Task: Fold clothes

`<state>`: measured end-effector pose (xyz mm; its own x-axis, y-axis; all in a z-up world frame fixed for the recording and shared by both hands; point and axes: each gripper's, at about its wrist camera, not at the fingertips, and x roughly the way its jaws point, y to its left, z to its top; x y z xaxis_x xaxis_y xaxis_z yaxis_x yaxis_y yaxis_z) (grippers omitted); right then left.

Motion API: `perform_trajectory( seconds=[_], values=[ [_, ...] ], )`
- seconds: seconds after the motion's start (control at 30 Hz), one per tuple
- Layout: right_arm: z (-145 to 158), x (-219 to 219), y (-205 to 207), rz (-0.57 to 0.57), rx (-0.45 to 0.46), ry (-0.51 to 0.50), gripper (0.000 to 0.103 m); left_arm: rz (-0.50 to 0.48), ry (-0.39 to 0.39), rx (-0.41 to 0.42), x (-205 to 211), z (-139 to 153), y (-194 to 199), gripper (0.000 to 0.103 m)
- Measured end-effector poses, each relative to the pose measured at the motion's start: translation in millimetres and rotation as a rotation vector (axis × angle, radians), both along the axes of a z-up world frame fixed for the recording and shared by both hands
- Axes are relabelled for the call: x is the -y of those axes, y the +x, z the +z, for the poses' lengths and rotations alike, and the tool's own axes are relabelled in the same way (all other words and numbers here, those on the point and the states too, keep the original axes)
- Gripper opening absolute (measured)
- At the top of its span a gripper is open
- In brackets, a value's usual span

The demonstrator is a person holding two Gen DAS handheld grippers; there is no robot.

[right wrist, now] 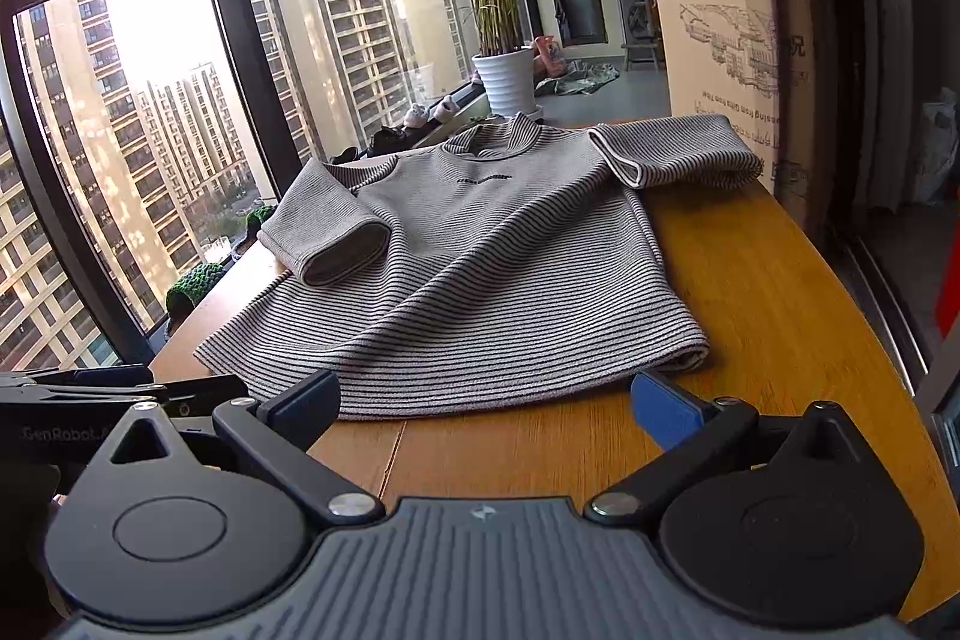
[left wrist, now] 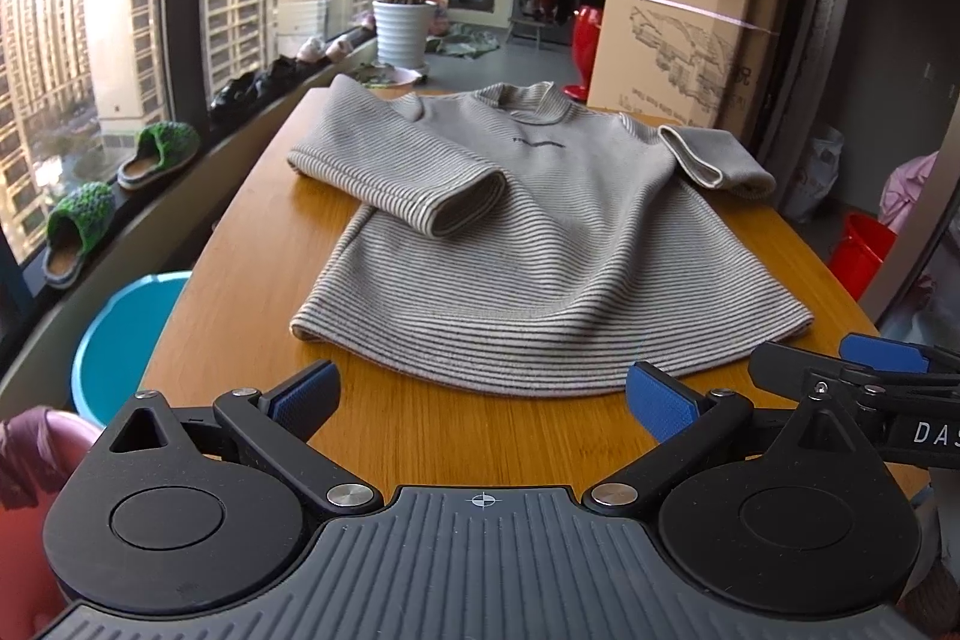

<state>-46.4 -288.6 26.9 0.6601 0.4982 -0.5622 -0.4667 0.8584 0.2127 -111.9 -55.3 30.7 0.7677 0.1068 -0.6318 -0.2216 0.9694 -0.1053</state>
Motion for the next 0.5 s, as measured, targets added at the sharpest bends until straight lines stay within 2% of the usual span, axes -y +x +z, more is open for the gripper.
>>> perform_trajectory(
  seconds=[0.5],
  values=[
    [-8.5,-2.1,4.3,0.019,-0.039,-0.014,0.103,-0.004,0.018,-0.032,5.5,-3.7,4.2,0.103]
  ],
)
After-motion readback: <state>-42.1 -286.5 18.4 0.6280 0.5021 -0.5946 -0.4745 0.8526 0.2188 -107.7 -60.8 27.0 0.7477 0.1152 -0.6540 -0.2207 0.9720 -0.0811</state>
